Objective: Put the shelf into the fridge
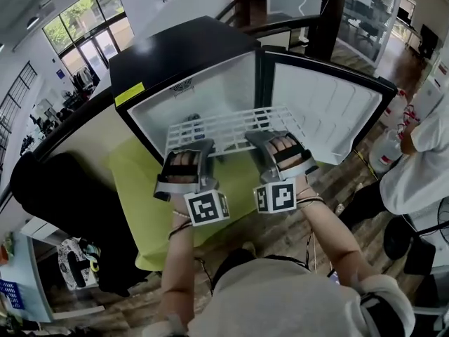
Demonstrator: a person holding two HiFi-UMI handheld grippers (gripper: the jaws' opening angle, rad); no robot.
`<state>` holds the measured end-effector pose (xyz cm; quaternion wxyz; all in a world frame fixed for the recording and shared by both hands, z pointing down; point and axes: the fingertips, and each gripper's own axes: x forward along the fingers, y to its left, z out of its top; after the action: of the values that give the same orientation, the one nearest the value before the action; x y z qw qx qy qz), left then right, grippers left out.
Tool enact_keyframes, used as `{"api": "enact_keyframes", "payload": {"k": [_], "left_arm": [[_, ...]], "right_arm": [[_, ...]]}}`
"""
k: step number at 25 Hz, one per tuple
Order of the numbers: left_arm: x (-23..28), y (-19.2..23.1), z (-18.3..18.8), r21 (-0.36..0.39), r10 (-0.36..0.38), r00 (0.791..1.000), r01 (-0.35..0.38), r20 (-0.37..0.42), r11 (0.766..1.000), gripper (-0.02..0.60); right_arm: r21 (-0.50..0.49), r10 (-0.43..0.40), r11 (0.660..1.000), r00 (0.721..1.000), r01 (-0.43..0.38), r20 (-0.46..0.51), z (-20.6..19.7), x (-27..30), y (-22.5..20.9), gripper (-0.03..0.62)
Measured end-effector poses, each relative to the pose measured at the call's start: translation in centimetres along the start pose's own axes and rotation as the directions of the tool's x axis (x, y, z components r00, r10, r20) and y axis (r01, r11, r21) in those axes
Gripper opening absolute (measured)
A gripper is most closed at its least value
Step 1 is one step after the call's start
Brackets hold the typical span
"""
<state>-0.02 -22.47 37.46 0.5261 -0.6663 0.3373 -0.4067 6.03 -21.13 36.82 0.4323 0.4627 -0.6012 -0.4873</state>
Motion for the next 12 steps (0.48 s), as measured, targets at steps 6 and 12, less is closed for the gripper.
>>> {"api": "enact_keyframes", "payload": {"k": [6,12], "left_arm": [[1.9,0.9,-2.0,0.019,0.010,0.999,-0.009,-0.038,1.000,0.046],[2.4,0.8,-3.2,0.004,0.009,0.996,-0.009,-0.087,1.000,0.046]], "right_arm": [[0.026,-0.015,1.000,0.999,0.014,0.047,0.3,3.1,0.1,0.055],[0.008,-0.003,1.000,0.995,0.003,0.097,0.9,4.4,0.3,0.055]]}}
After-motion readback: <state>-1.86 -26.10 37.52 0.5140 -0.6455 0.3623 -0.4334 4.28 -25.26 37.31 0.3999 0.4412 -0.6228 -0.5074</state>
